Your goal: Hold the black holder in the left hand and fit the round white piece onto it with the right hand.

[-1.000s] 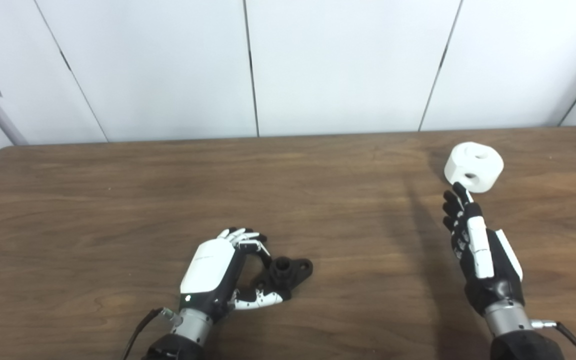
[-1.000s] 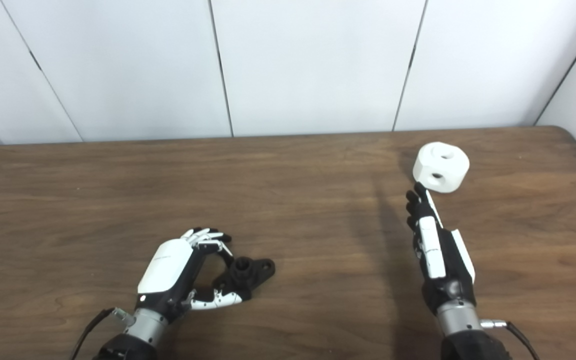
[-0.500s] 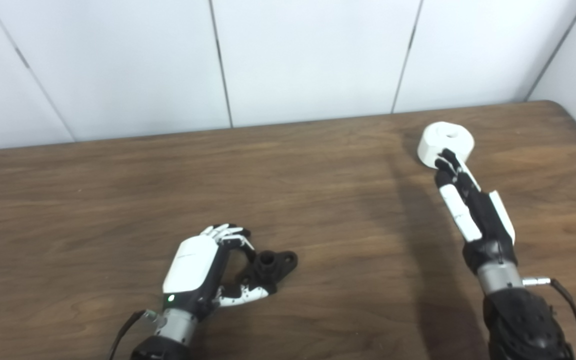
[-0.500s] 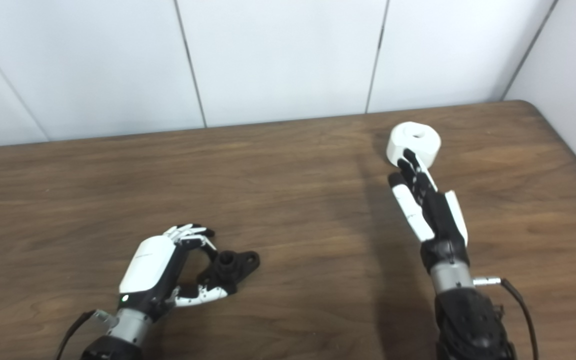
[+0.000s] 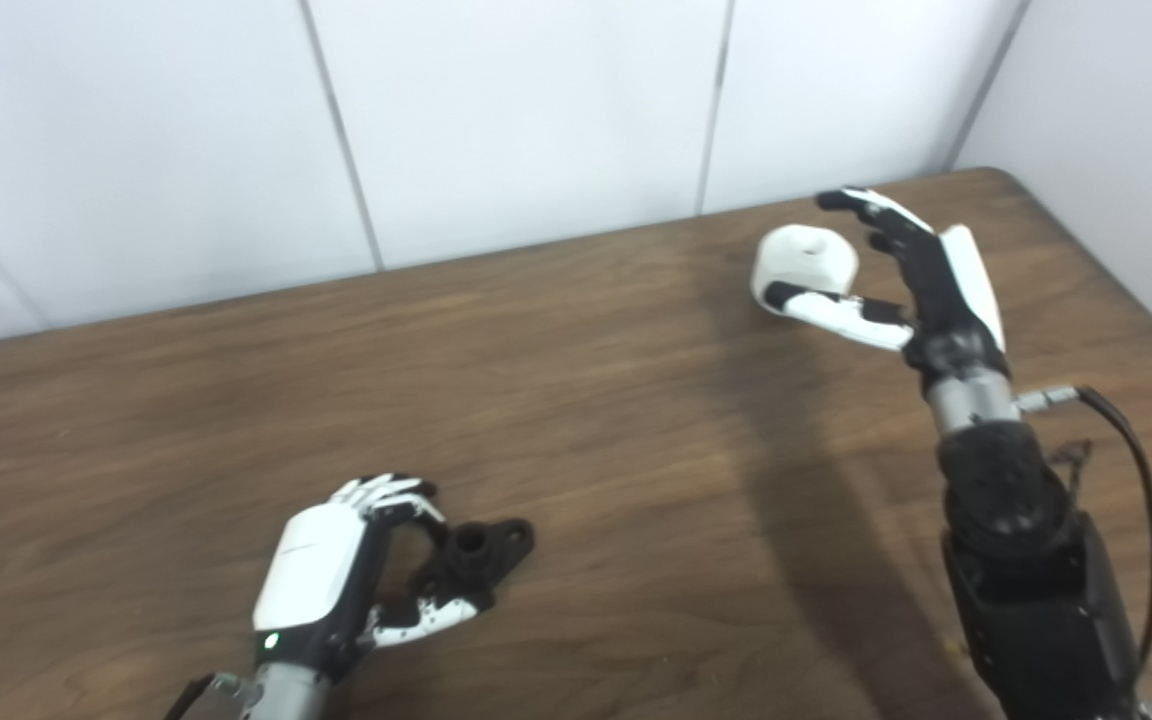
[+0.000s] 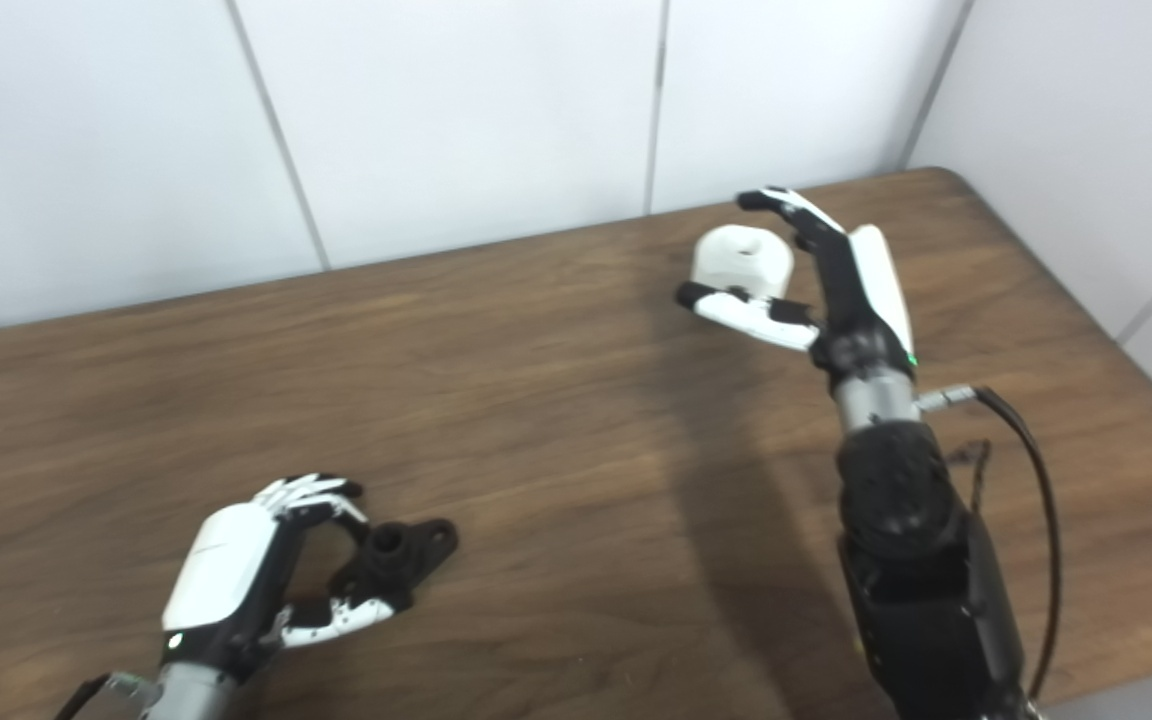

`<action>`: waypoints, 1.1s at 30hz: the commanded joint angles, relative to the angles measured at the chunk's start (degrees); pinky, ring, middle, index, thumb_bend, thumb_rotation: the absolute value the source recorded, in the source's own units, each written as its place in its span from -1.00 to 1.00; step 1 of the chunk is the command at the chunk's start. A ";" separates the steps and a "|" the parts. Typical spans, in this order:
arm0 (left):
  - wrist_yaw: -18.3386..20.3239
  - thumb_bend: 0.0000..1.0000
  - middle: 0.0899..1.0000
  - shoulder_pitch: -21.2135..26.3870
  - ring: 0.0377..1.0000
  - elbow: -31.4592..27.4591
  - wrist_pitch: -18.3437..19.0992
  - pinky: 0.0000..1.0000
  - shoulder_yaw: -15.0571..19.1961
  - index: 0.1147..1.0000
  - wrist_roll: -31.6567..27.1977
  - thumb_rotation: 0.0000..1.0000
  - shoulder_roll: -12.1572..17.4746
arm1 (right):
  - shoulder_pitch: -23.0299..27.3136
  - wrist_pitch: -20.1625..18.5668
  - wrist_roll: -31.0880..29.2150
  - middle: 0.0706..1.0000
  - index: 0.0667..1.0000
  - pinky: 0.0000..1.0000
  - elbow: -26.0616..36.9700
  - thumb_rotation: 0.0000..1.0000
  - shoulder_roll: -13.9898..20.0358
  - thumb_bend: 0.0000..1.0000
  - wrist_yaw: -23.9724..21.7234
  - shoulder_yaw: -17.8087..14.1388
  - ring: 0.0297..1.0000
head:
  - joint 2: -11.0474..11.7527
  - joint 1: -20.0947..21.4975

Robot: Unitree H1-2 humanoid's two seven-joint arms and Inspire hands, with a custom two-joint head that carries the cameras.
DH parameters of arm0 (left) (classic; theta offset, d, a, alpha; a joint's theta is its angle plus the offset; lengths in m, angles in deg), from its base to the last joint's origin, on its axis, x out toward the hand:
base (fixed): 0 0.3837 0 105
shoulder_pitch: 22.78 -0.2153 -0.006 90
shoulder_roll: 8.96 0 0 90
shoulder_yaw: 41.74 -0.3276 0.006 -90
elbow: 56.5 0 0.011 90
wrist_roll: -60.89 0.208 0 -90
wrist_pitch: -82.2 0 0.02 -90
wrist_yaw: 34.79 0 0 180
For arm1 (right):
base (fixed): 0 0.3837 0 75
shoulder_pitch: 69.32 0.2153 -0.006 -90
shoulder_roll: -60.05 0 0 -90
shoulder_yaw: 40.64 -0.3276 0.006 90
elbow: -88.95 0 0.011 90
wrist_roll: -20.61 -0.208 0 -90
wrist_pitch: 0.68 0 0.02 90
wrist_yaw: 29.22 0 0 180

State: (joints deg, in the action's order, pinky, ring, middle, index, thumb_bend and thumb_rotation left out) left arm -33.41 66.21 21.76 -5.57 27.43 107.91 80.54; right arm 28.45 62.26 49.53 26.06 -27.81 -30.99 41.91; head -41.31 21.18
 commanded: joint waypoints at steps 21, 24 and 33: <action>1.85 0.04 0.47 -0.52 0.65 -0.45 -1.12 0.73 2.54 -0.16 0.35 -0.91 0.62 | 14.99 0.16 16.49 1.00 0.60 1.00 -16.61 -0.46 13.33 0.96 -19.51 1.02 1.00 | 1.15 1.35; 1.90 0.04 0.47 -0.62 0.64 -0.52 -0.99 0.72 2.61 -0.16 0.46 -0.91 0.53 | 16.47 0.16 17.87 1.00 0.63 1.00 -19.52 -0.47 14.30 0.99 -21.14 2.12 1.00 | 1.34 1.28; 1.72 0.04 0.46 -0.88 0.64 -0.59 -1.08 0.73 2.91 -0.16 0.17 -0.91 0.32 | 20.22 0.16 20.69 1.00 0.66 1.00 -26.43 -0.45 14.43 1.00 -22.24 4.33 1.00 | 1.55 1.05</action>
State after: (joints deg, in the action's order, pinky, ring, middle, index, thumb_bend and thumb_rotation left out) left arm -31.99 65.63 21.60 -6.69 29.89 107.85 80.37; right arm 45.46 62.20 69.14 -1.08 -15.25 -53.72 46.59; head -39.73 22.15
